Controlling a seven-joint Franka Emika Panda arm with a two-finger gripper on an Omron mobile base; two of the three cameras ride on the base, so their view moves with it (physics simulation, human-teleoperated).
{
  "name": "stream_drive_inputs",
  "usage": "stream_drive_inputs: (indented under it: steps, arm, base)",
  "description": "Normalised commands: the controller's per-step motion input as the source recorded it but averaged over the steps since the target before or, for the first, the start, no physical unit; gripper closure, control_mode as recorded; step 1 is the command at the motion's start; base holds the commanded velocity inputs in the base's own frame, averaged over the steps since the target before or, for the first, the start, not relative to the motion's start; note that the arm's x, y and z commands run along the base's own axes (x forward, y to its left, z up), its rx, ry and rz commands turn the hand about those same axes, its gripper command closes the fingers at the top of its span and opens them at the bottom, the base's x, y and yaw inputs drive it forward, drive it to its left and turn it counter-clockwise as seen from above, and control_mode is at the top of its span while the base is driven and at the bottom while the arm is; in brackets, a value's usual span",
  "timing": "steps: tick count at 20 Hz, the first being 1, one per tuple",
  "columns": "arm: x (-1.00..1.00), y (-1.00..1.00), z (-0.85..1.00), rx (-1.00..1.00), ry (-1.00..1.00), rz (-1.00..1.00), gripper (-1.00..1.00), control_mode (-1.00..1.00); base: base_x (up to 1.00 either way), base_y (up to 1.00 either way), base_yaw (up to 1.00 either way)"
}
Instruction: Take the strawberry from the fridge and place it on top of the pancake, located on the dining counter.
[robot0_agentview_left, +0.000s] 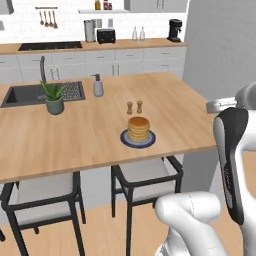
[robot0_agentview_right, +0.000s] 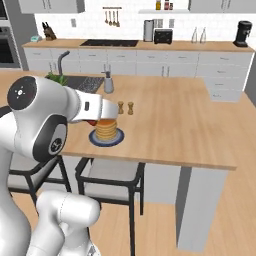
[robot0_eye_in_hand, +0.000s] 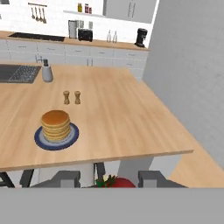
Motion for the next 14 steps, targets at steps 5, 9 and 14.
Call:
stream_drive_inputs:
  steps: [5, 9, 14]
  arm:
    - [0.00, 0.00, 0.00, 0.00, 0.00, 0.00, 1.00, 1.00]
    - [0.12, 0.08, 0.00, 0.00, 0.01, 0.00, 1.00, -1.00]
    - [0.79, 0.76, -0.12, 0.00, 0.11, 0.00, 1.00, -1.00]
  base:
    - [0.20, -0.13, 0.03]
    - [0.05, 0.02, 0.00]
    - [0.00, 0.00, 0.00]
